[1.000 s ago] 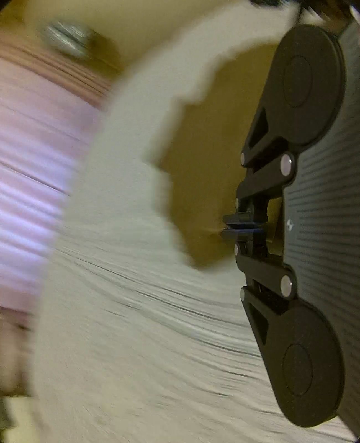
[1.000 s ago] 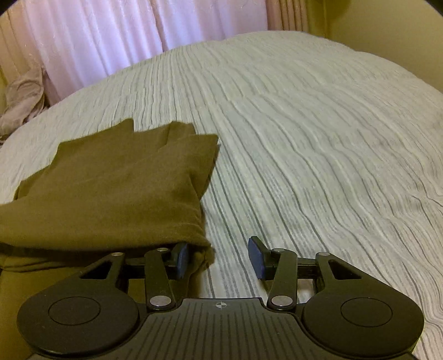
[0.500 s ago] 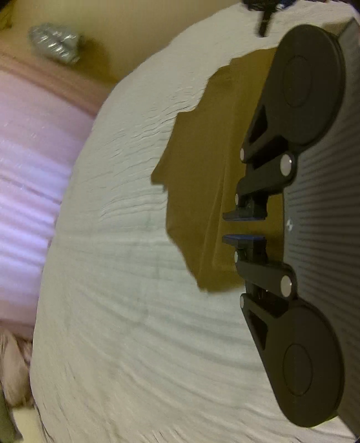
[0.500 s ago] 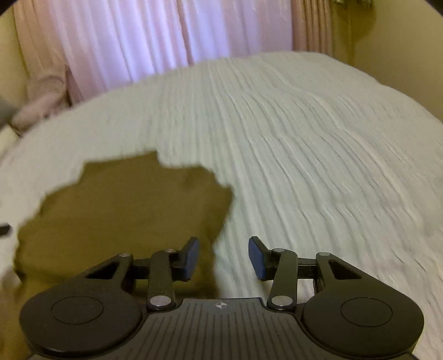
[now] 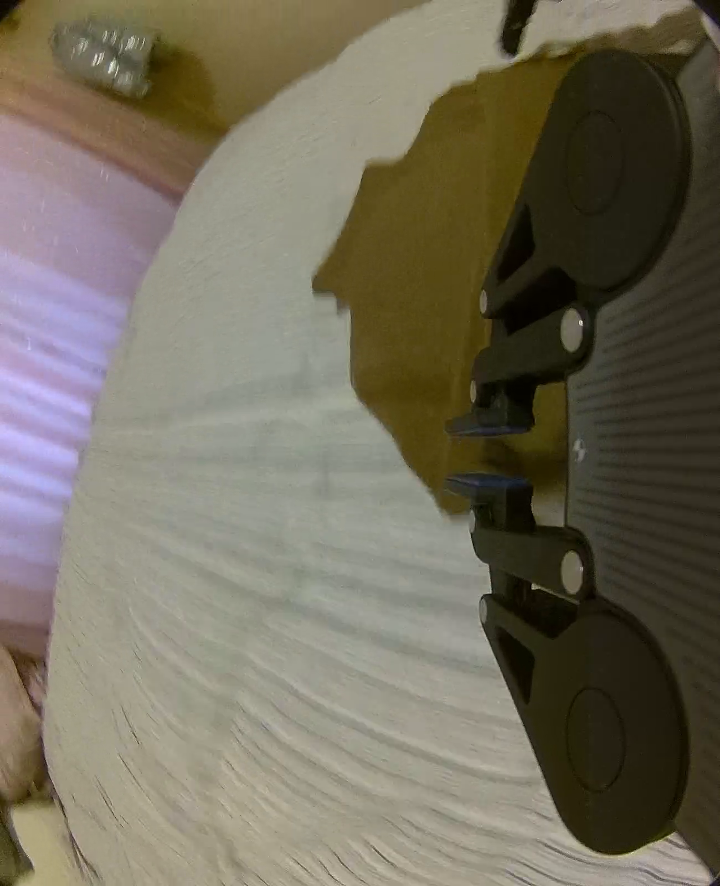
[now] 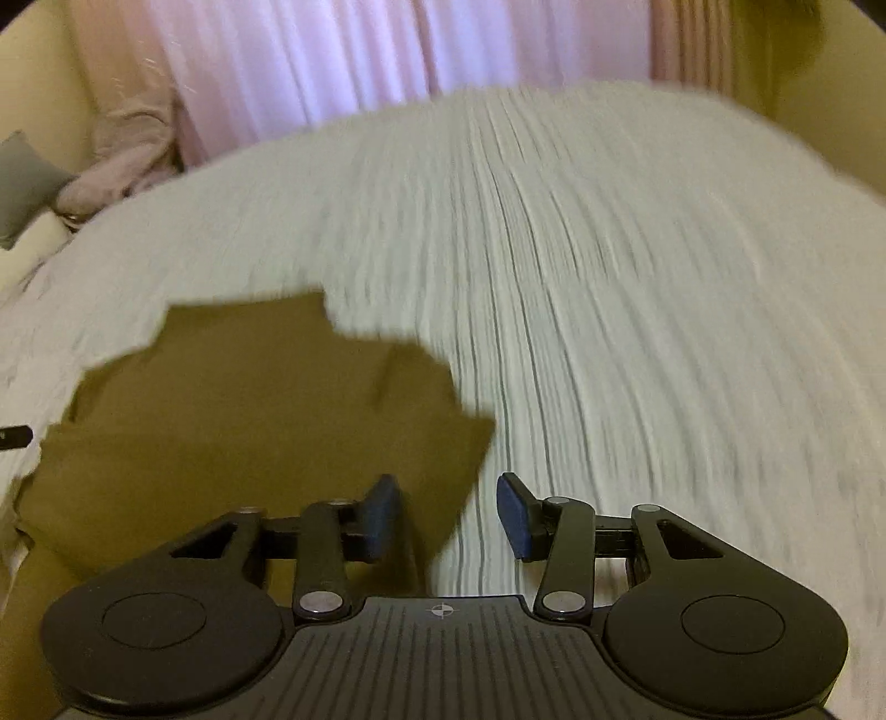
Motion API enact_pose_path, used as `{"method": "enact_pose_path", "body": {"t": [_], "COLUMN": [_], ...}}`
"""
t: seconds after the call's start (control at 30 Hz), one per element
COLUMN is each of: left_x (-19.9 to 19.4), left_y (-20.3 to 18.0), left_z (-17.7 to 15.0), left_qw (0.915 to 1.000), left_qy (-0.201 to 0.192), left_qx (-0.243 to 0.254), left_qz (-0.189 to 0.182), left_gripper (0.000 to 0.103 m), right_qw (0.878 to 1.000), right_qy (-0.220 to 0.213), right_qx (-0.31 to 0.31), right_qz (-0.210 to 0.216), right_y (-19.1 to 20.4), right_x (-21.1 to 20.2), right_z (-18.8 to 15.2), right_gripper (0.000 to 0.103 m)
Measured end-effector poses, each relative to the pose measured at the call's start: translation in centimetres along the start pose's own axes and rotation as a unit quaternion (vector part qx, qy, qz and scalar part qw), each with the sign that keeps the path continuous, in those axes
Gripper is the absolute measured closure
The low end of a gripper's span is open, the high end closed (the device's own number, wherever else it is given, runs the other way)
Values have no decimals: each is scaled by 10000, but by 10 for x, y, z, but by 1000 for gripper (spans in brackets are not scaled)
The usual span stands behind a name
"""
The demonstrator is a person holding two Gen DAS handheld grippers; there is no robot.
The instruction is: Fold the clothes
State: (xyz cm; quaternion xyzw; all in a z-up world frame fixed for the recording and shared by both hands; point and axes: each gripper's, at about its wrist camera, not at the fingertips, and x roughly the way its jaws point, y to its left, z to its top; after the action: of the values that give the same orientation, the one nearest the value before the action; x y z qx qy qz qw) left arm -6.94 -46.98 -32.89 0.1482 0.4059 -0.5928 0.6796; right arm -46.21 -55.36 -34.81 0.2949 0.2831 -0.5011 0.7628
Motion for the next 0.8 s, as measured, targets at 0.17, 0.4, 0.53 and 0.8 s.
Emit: {"method": "enact_pose_path", "body": {"t": [0.17, 0.4, 0.53, 0.8], "left_x": [39, 77, 126, 184], "left_y": [-19, -32, -52, -56], "left_z": [14, 81, 99, 105], "left_qw": [9972, 9945, 9851, 9754], "left_qy": [461, 312, 803, 1121], "left_qx": [588, 621, 588, 303], "left_qz": [-6, -780, -1402, -1873], "left_gripper": [95, 79, 67, 100], "right_qw": [9990, 9969, 9847, 9742], "right_qy": [386, 124, 566, 811], "right_qx": [-45, 183, 418, 561], "right_qz": [-237, 758, 1593, 2029], "right_y": [-4, -19, 2, 26], "right_x": [35, 69, 122, 182], "right_z": [17, 90, 113, 131], "right_gripper": [59, 59, 59, 97]}}
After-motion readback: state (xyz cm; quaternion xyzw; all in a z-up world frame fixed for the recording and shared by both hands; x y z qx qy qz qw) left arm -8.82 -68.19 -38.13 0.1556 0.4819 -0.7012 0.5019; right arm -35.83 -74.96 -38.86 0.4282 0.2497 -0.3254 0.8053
